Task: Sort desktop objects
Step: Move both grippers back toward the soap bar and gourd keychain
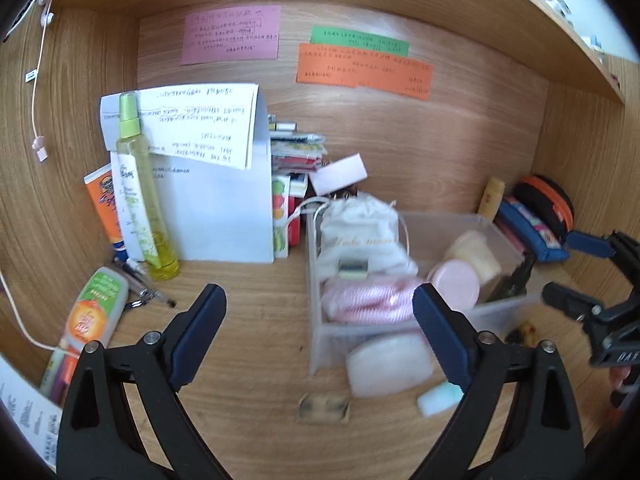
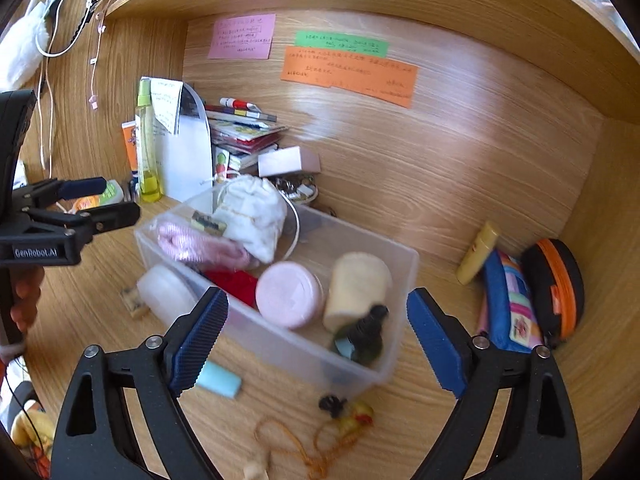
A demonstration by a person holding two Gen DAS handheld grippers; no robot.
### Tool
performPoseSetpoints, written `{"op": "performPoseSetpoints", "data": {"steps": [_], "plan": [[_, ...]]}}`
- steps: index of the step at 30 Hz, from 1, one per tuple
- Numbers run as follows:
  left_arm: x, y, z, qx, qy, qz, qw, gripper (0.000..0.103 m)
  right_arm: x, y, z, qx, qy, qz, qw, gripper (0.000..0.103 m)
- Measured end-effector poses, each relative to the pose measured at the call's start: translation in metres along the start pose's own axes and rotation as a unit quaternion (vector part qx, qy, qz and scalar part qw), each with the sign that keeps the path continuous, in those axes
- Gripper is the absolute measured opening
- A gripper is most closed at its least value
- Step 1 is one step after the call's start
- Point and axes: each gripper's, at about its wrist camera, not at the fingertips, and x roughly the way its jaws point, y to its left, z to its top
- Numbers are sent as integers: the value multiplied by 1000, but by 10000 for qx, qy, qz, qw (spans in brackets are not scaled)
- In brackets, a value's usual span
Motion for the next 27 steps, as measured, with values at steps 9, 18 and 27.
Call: {"op": "performPoseSetpoints", "data": {"steps": [9,18,27], "plan": [[16,7,-40,203,751,211,9967,95,-15,-8,-43,50,297,13,9995,90],[27,8,-65,458,1239,371,9905,95,-9,-15,-81,136,854,135,9962,90],[31,-7,-76,865,1568,413,9830,95,15,-33,-103,694,1312,511,9876,88]]}}
